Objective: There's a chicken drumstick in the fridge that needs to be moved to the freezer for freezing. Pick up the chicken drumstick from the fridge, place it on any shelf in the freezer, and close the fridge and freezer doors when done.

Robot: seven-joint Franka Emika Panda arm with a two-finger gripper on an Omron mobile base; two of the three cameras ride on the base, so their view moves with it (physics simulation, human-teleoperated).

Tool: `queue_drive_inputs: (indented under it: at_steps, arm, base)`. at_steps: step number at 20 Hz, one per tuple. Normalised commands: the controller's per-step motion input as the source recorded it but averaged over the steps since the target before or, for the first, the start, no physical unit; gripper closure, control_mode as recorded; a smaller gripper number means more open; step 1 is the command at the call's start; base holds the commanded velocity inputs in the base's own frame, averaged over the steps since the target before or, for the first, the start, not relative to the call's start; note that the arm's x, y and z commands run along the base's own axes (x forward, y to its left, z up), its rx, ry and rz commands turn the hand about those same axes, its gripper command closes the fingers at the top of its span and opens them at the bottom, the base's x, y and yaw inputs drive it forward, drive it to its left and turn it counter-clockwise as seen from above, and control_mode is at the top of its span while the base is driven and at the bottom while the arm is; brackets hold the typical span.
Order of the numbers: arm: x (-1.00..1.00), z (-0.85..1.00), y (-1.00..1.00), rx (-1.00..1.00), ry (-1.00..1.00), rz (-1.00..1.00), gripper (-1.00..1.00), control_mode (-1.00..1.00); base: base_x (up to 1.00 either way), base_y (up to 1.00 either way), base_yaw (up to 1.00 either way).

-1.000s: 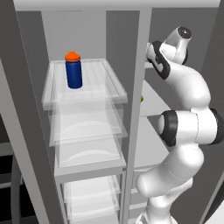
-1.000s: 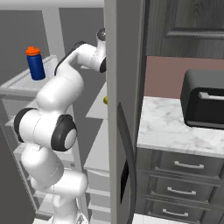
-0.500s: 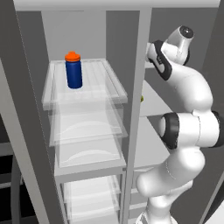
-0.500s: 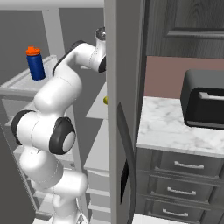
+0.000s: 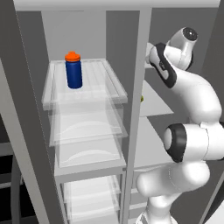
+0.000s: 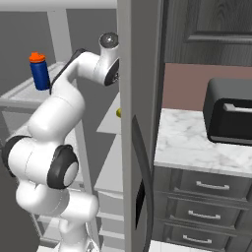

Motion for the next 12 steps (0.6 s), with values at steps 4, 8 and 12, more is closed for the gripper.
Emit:
queue_drive_inputs:
  at_steps: [4, 8, 12]
  arm:
    - [-0.58, 0.0, 0.14, 0.0, 0.0, 0.0, -1.0, -1.0]
    - [-0.81, 0.0, 0.13, 0.0, 0.0, 0.0, -1.0, -1.0]
    - [-1.0, 0.0, 0.34, 0.0, 0.0, 0.0, -1.0, -1.0]
  base:
    - [0.0, 0.0, 0.0]
    - [0.0, 0.0, 0.0]
    - [0.0, 0.0, 0.0]
